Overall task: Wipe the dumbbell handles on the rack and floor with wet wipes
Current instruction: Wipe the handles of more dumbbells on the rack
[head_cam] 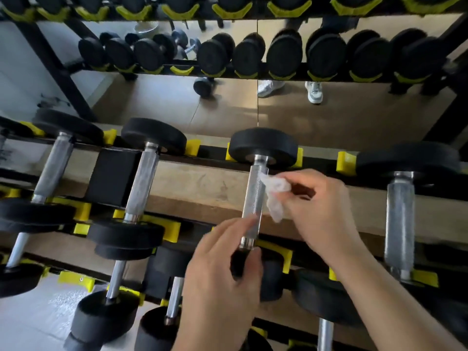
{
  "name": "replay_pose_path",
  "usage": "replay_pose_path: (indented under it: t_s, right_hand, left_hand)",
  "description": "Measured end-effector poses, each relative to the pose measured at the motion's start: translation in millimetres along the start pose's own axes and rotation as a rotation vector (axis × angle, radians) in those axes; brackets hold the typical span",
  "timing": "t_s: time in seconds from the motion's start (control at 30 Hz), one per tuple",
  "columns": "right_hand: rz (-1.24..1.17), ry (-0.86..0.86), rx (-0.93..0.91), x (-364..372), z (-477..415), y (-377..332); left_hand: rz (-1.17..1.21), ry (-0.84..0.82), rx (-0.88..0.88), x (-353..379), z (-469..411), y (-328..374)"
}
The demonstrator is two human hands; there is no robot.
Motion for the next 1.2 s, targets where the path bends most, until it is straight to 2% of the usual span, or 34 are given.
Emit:
replay_pose_path:
  t_s: [0.07,0.17,0.2,0.27,0.33,0.37,0.47,0.5,0.53,0.63,0.7,0.83,1.03,1.1,1.2]
  right_hand:
    - [0.193,0.057,-0.117,18.2,-21.5,8.6]
    - [0.288,0.057,-0.240,37.4,-23.0,20.2]
    - [0.301,-0.010,-0.281,38.6,-13.8,21.7]
    - [0.282,-0.253,-0.335,40.0,11.9,24.8]
    - [0.211,-0.453,-0.285,40.3,22.5,24.0]
    - [0.202,-0.418,-0.259,38.6,16.2,24.6]
    - [0.263,-0.012,-0.227,26.5,-17.5,19.4]
    - [0.279,0.008,-0.232,28.0,-20.4,18.6]
    - [0.290,-0.057,-0.245,32.2,-15.2,20.7]
    - [0.221,-0.439,-0.221,44.1,20.9,25.4]
    - [0.159,-0.501,-0.190,43.6,17.2,24.8]
    - [0.160,-0.058,-0.224,36.8,-14.8,19.8]
    - [-0.075,0.317,-0.076,39.3,-18.4,32.8]
    - [-0.102,0.327,-0.007,40.6,-22.9,33.1]
    - [-0.139,0.172,0.008,43.5,-12.3,32.0]
  left_hand:
    - [-0.198,0.025,-0.078,5.2,2.0,-15.8]
    - [-0.178,0.004,-0.181,16.3,5.4,-30.8]
    - [-0.172,0.016,-0.168,16.4,6.8,-31.9]
    - [-0.170,0.039,-0.129,15.8,8.4,-33.8]
    - [-0.165,0.035,-0.118,16.0,8.3,-38.3]
    - [-0.162,0.035,-0.115,15.8,8.1,-39.1]
    - [-0.134,0.021,-0.110,14.3,5.4,-37.5]
    - [-0.120,0.009,-0.111,13.7,4.3,-37.1]
    - [-0.104,-0.012,-0.114,12.8,3.0,-36.8]
    - [-0.083,-0.031,-0.091,7.9,-3.9,-34.6]
    - [-0.068,-0.048,-0.094,5.2,-9.1,-32.5]
    - [-0.032,-0.087,-0.108,4.0,-24.2,-30.8]
    - [-0.106,-0.070,0.015,11.5,-57.2,-21.9]
    - [-0.153,-0.055,0.061,14.7,-70.6,-18.9]
    - [-0.079,-0.047,-0.002,18.2,-86.2,-18.5]
Point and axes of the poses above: each hand's wrist, its own z-axis away from the middle knuckle, its own x-axis out of the palm, y = z × x, the point moved 4 cm from there along -z, towards the middle knuckle, and after that the axes turned 7 degrees about -y, right-handed, at the moved point
